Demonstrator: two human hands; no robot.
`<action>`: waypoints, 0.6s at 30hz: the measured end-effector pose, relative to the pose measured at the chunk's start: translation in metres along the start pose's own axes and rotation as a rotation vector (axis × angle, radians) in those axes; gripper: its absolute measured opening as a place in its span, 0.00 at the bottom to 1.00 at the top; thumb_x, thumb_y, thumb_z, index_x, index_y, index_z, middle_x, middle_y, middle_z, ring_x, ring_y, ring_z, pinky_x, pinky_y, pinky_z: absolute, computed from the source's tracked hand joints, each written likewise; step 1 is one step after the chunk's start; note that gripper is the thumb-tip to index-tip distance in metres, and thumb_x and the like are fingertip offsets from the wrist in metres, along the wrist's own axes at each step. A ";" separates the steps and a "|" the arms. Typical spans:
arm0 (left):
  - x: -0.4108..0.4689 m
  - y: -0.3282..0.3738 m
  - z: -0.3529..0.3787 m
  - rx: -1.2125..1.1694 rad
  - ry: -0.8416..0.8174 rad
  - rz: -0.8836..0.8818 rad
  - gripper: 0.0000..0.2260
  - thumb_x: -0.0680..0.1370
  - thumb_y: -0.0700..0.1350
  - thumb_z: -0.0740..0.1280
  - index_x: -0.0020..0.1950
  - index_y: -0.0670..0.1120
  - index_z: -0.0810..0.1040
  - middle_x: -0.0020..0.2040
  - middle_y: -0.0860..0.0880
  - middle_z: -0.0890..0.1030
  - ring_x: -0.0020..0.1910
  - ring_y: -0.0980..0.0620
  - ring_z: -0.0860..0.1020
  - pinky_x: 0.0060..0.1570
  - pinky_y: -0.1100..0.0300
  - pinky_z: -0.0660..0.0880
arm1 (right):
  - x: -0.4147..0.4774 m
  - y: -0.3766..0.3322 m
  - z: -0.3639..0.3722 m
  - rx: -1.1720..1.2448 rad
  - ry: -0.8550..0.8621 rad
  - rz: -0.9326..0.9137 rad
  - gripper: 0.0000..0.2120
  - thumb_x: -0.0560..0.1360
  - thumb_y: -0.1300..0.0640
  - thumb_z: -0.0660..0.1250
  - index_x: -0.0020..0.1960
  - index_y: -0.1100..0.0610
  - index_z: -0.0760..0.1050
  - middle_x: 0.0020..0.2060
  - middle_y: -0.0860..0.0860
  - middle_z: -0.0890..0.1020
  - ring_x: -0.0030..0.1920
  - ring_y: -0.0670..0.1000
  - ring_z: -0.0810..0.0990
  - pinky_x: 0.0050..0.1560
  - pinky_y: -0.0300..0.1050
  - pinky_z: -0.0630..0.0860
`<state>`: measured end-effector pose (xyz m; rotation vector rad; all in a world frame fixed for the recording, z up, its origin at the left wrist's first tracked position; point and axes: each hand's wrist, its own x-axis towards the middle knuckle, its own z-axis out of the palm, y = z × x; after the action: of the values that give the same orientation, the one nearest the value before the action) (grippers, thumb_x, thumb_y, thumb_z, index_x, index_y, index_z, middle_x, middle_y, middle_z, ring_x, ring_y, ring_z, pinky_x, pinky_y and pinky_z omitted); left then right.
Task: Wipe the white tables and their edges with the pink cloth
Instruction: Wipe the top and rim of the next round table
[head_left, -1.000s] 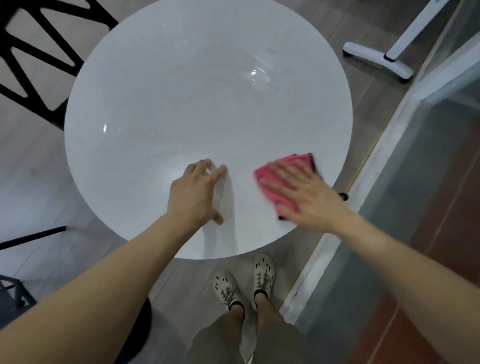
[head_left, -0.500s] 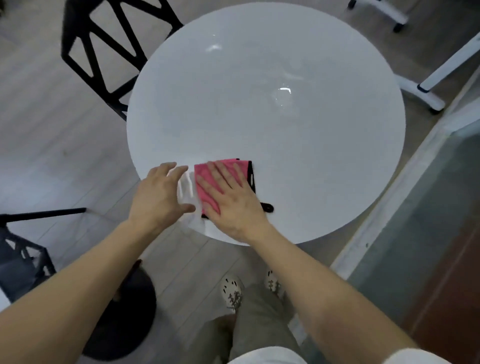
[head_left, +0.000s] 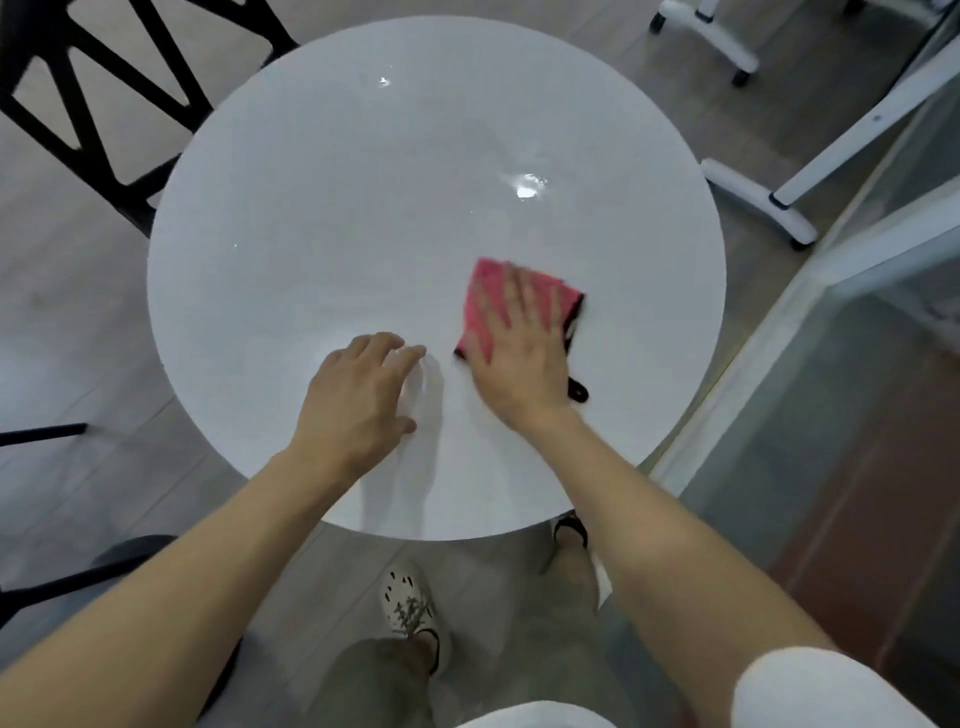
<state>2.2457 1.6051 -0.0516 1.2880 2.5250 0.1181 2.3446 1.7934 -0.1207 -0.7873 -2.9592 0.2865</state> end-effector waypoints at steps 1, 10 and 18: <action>0.010 0.006 0.001 0.033 0.000 0.026 0.39 0.66 0.50 0.87 0.75 0.50 0.77 0.70 0.47 0.78 0.68 0.41 0.76 0.62 0.45 0.75 | -0.018 0.009 -0.007 -0.005 -0.076 -0.290 0.30 0.88 0.44 0.53 0.88 0.52 0.54 0.87 0.56 0.55 0.87 0.58 0.51 0.84 0.68 0.49; 0.068 0.073 0.010 0.054 -0.093 0.071 0.43 0.57 0.51 0.90 0.71 0.52 0.81 0.68 0.50 0.81 0.63 0.44 0.80 0.46 0.50 0.80 | 0.143 0.246 -0.057 -0.074 -0.077 -0.012 0.32 0.87 0.38 0.46 0.88 0.46 0.51 0.88 0.53 0.51 0.87 0.55 0.48 0.86 0.60 0.42; 0.065 0.084 0.018 0.049 -0.211 -0.049 0.47 0.50 0.44 0.91 0.69 0.51 0.83 0.67 0.48 0.81 0.61 0.43 0.80 0.30 0.55 0.79 | 0.064 0.170 -0.049 -0.062 -0.269 -0.915 0.29 0.89 0.41 0.54 0.88 0.46 0.55 0.88 0.52 0.50 0.88 0.54 0.45 0.86 0.62 0.43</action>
<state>2.2803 1.7059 -0.0660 1.1881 2.3899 -0.0872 2.3776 1.9783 -0.1050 0.6785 -3.1854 0.2367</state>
